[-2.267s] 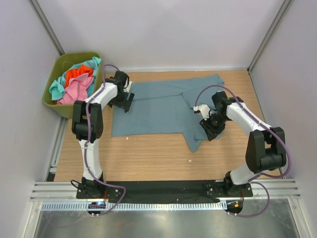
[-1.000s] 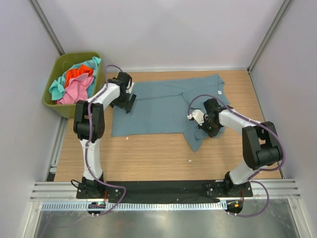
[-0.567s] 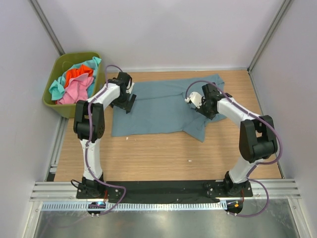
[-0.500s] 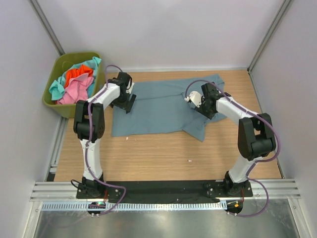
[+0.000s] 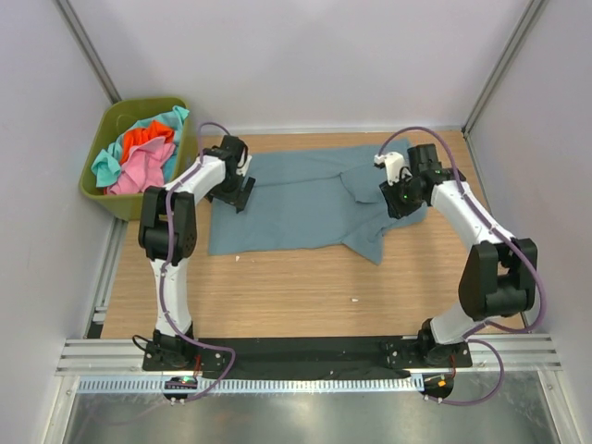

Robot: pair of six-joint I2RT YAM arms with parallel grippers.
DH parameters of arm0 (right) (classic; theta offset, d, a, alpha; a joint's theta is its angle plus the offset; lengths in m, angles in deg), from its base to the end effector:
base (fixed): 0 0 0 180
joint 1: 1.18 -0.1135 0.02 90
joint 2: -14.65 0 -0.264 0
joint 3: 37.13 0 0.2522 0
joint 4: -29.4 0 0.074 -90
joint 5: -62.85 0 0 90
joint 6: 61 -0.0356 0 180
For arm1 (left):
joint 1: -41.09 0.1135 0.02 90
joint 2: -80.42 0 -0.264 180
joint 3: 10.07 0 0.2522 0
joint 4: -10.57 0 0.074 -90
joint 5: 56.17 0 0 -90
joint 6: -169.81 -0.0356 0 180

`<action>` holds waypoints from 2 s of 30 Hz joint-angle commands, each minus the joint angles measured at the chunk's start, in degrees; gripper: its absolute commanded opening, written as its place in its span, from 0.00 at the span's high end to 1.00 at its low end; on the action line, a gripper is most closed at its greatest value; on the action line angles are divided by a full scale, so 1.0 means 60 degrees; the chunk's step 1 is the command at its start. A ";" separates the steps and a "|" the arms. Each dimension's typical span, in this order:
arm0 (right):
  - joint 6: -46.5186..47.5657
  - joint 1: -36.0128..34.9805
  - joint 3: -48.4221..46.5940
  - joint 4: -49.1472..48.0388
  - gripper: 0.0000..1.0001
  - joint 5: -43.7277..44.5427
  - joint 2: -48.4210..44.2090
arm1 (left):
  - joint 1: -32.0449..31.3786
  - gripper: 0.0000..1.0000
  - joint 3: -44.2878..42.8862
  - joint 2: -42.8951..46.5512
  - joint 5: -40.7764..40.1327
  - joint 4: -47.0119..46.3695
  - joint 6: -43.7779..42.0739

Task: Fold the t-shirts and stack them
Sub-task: Fold the tshirt

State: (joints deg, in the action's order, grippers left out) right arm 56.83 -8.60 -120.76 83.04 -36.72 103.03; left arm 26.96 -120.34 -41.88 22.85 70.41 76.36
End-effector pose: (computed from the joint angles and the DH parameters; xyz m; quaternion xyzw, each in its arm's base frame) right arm 0.3176 0.0473 0.2636 -0.3120 0.9070 0.0309 0.2813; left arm 0.4299 -0.1012 0.1805 0.1353 0.9737 0.0795 0.1649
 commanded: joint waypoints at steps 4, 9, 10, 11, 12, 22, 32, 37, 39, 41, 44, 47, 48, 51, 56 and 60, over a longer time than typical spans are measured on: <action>-0.2923 0.2273 -0.0235 0.1483 0.67 -0.4613 0.1673 | -0.0091 0.13 -0.0234 -0.0037 -0.0132 0.0024 -0.0071; -0.3511 0.2775 -0.0104 0.1338 0.67 -0.5655 0.1998 | -0.0106 0.13 -0.0131 0.0022 -0.0205 -0.0005 -0.0115; -0.3613 0.2804 -0.0089 0.1265 0.66 -0.5715 0.2057 | -0.0135 0.13 -0.0102 0.0051 -0.0235 -0.0005 -0.0115; -0.3672 0.2819 -0.0075 0.1235 0.66 -0.5759 0.2159 | -0.0135 0.13 -0.0058 0.0066 -0.0264 -0.0020 -0.0129; -0.3745 0.2819 -0.0045 0.1162 0.66 -0.5832 0.2247 | -0.0135 0.13 -0.0014 0.0095 -0.0279 -0.0020 -0.0173; -0.3863 0.2833 -0.0192 0.0839 0.66 -0.5819 0.3258 | -0.0194 0.13 0.0206 0.0242 -0.0498 -0.0034 -0.0291; -0.3921 0.2848 -0.0309 0.0444 0.66 -0.5584 0.3741 | -0.0267 0.13 0.0206 0.0213 -0.0616 -0.0034 -0.0364; -0.4009 0.2848 -0.0338 0.0195 0.66 -0.5496 0.4078 | -0.0282 0.12 0.0177 0.0154 -0.0630 -0.0020 -0.0364; -0.4024 0.2848 -0.0323 0.0122 0.66 -0.5452 0.4108 | -0.0282 0.13 0.0177 0.0140 -0.0630 -0.0034 -0.0349; -0.4024 0.2848 -0.0367 0.0063 0.66 -0.5438 0.4167 | -0.0296 0.12 0.0191 0.0154 -0.0645 -0.0034 -0.0364; -0.4082 0.2848 -0.0368 -0.0025 0.66 -0.5481 0.4210 | -0.0296 0.12 0.0206 0.0154 -0.0660 -0.0034 -0.0364; -0.4200 0.2848 -0.0382 -0.0229 0.66 -0.5525 0.4254 | -0.0311 0.12 0.0206 0.0139 -0.0674 -0.0049 -0.0378; -0.4214 0.2848 -0.0382 -0.0274 0.66 -0.5569 0.4255 | -0.0311 0.12 0.0206 0.0125 -0.0674 -0.0035 -0.0378; -0.4273 0.2848 -0.0397 -0.0362 0.66 -0.5628 0.4327 | -0.0326 0.13 0.0206 0.0125 -0.0689 -0.0049 -0.0378; -0.4244 0.2848 -0.0309 -0.0464 0.68 -0.5628 0.4372 | -0.0399 0.13 0.0191 0.0110 -0.0718 -0.0049 -0.0393; -0.4273 0.2848 -0.0250 -0.0552 0.80 -0.5730 0.4401 | -0.0428 0.12 0.0191 0.0110 -0.0747 -0.0049 -0.0408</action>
State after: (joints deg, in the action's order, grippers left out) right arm 31.63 8.43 -121.50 81.64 -70.18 129.37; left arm 24.79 -119.14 -42.21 19.22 70.41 74.61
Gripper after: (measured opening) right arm 0.233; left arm 0.874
